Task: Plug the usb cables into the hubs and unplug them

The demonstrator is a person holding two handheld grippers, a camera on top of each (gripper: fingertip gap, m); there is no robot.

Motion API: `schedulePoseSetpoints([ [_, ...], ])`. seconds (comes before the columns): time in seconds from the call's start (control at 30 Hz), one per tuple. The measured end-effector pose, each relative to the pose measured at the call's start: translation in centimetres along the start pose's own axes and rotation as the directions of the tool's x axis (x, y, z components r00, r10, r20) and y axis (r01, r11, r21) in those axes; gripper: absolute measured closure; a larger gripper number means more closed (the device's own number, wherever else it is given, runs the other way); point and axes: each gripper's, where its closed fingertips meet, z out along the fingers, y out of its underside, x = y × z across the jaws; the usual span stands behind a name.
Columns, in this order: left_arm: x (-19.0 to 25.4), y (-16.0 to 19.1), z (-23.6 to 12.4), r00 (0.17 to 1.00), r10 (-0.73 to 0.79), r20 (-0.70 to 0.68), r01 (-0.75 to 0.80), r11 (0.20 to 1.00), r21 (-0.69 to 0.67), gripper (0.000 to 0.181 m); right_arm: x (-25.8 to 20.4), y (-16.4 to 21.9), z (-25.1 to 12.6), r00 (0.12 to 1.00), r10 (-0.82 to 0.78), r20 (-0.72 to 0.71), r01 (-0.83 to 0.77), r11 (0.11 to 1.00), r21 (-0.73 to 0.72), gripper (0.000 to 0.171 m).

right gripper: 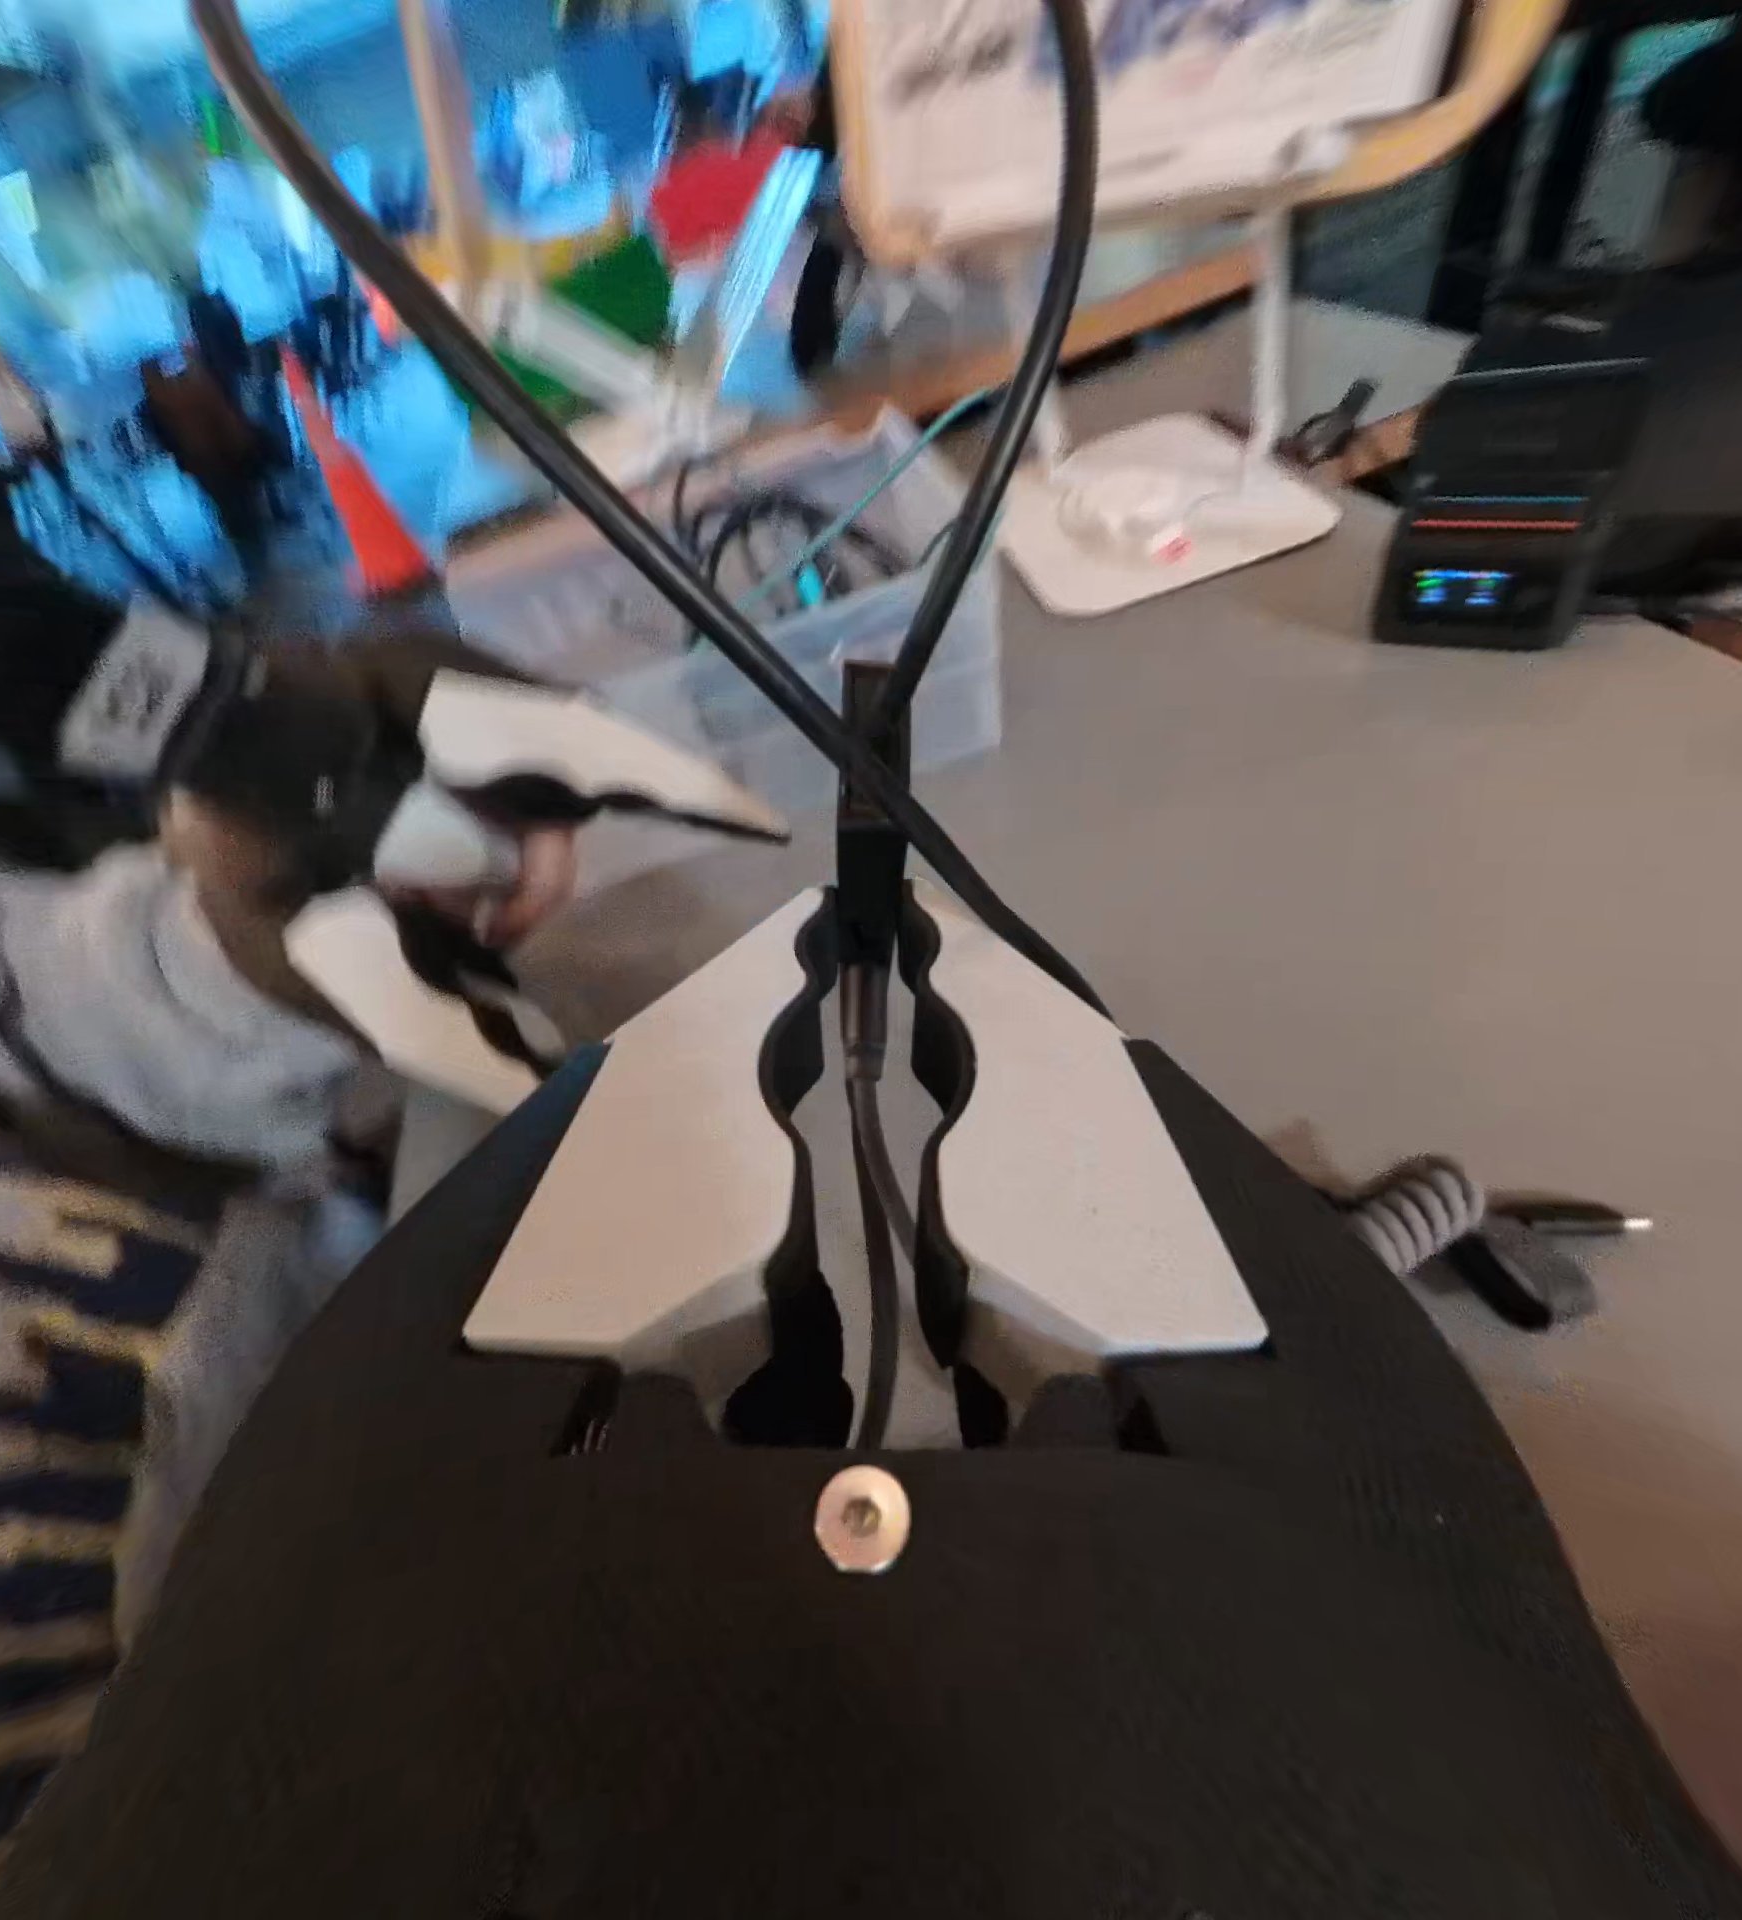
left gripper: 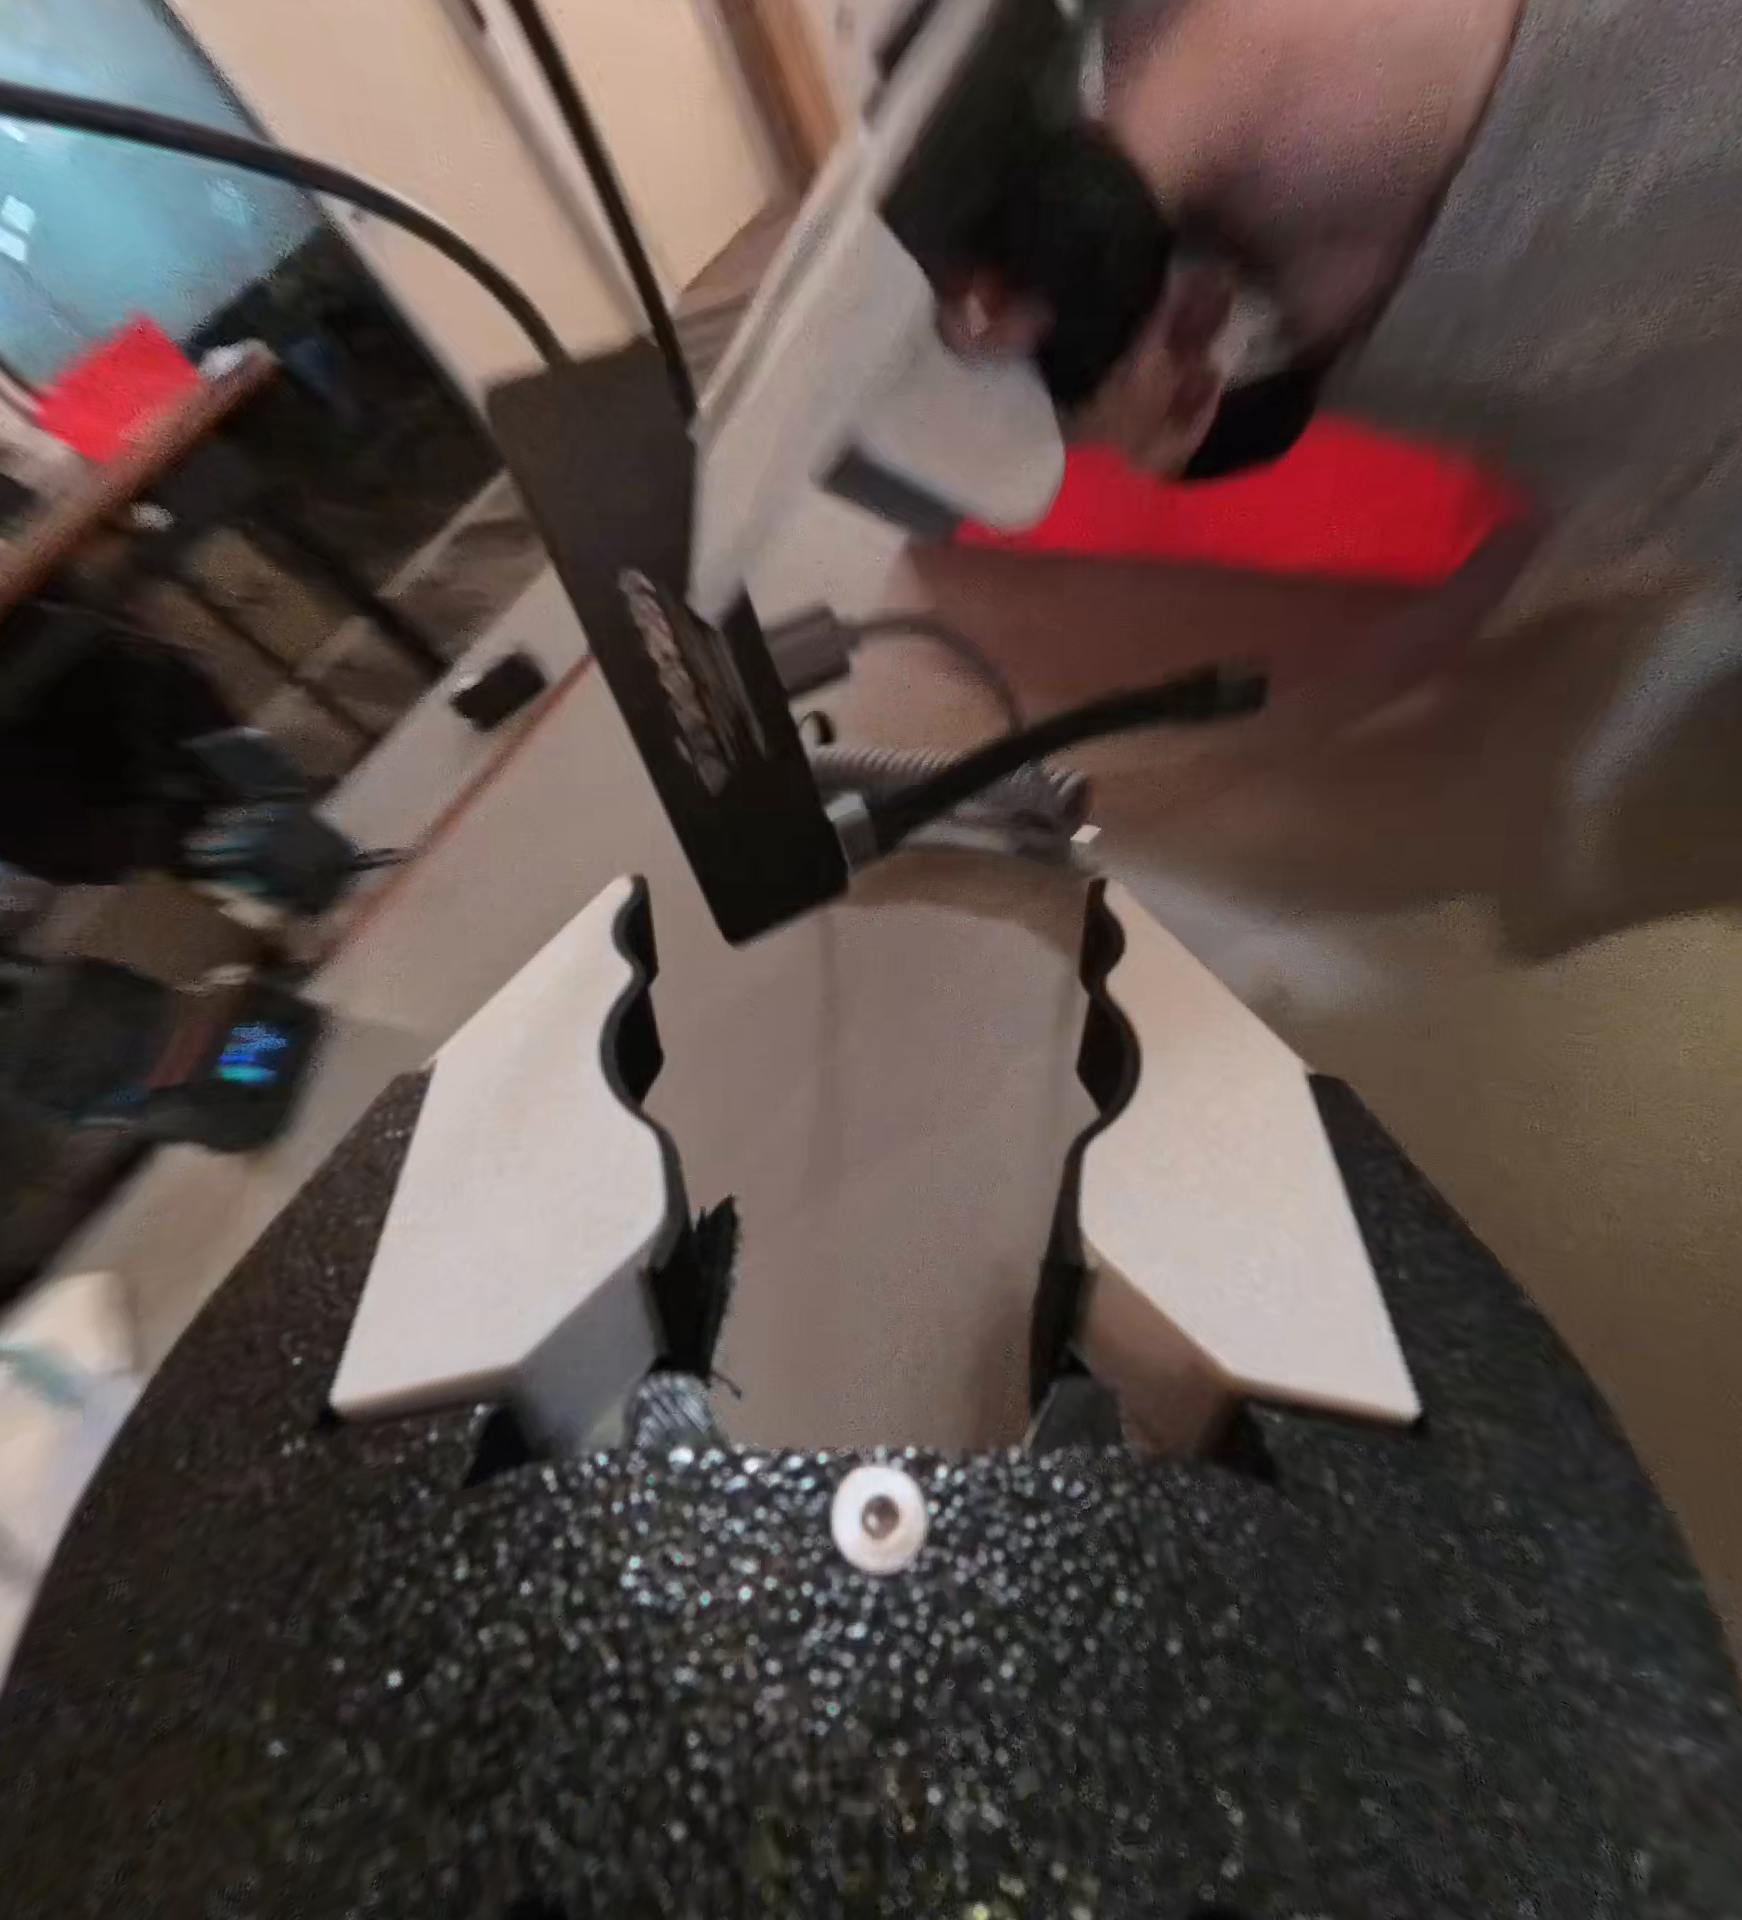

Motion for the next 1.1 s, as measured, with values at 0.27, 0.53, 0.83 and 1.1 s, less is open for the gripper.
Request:
schedulePoseSetpoints([
  [0.27,3.6,-0.2,0.4,0.853,-0.348,-0.388,0.343,0.935,-0.084,0.149,-5.5,5.3,1.1,0.942,-0.182,0.284,0.271,0.909,-0.318,0.162],
  [0.53,4.1,0.0,-0.8,0.815,-0.407,-0.413,0.435,0.9,-0.029,0.173,-6.8,5.1,0.6,0.951,-0.158,0.267,0.216,0.955,-0.202,0.145],
  [0.83,7.7,-0.8,-3.1,0.818,-0.282,-0.502,0.389,0.913,0.121,0.173,-9.9,8.7,-0.7,0.905,-0.298,0.304,0.379,0.889,-0.257,0.161],
  [1.1,9.1,-1.0,-4.1,0.783,-0.24,-0.573,0.403,0.898,0.175,0.173,-11.3,9.4,-1.2,0.856,-0.379,0.351,0.48,0.835,-0.27,0.164],
])
